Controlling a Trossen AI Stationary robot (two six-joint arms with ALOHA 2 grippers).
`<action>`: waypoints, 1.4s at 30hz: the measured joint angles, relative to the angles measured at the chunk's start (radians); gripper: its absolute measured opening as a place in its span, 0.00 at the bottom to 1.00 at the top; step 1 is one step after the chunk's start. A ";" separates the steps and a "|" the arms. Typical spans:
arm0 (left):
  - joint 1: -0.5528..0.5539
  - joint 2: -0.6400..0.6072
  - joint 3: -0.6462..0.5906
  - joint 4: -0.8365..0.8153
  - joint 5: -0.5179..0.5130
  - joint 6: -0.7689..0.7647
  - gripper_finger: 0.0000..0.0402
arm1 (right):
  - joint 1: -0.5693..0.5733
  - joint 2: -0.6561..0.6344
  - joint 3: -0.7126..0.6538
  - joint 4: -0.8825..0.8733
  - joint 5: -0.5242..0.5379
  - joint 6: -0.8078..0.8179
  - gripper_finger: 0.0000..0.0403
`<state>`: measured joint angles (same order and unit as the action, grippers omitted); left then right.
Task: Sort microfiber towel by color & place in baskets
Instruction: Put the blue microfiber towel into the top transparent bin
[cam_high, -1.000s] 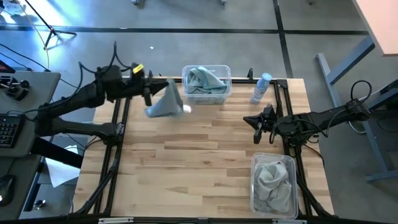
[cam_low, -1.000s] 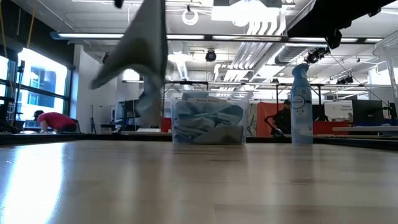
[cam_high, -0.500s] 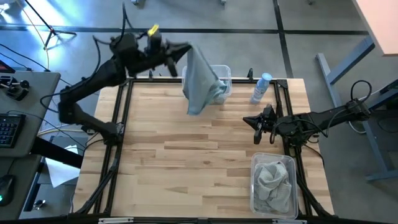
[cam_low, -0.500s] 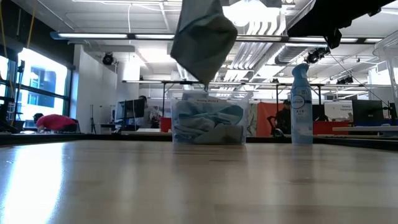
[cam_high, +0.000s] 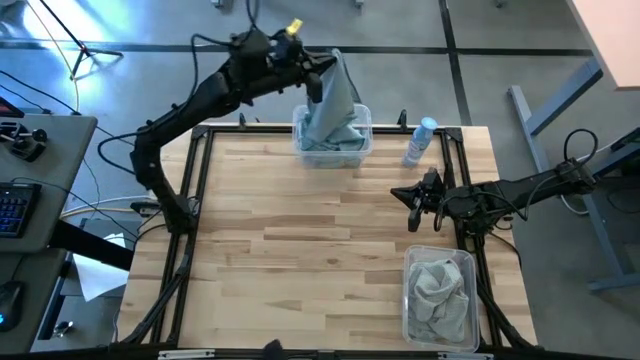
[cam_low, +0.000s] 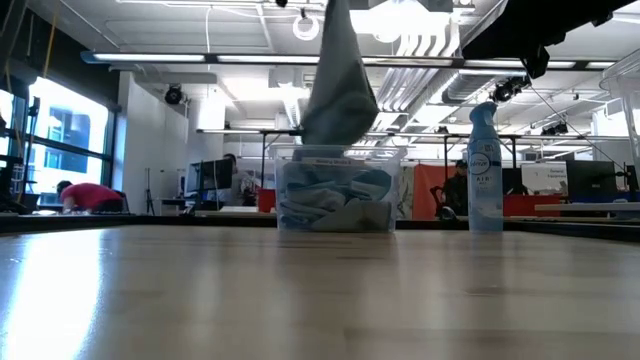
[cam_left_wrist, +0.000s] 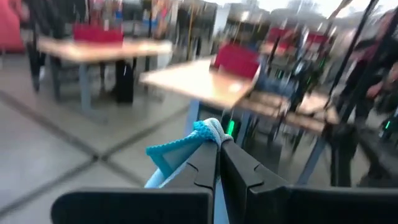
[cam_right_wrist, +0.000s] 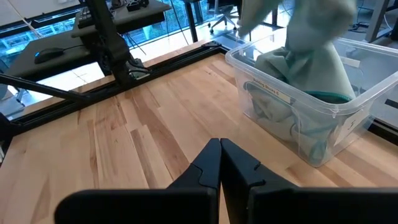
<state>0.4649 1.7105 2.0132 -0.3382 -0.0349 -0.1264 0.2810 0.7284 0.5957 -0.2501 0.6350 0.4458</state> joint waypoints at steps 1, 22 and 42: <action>0.002 0.006 0.000 -0.036 0.000 -0.007 0.00 | 0.000 0.000 0.000 0.000 0.000 0.000 0.00; 0.001 0.198 -0.071 -0.365 -0.139 -0.310 0.00 | 0.000 0.000 0.000 0.000 0.000 0.000 0.00; 0.007 0.474 -0.071 -0.362 -0.092 -0.561 0.00 | 0.000 0.000 0.000 -0.008 -0.001 0.000 0.00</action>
<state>0.4717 2.1850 1.9419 -0.7005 -0.1269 -0.6876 0.2810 0.7281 0.5957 -0.2583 0.6339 0.4454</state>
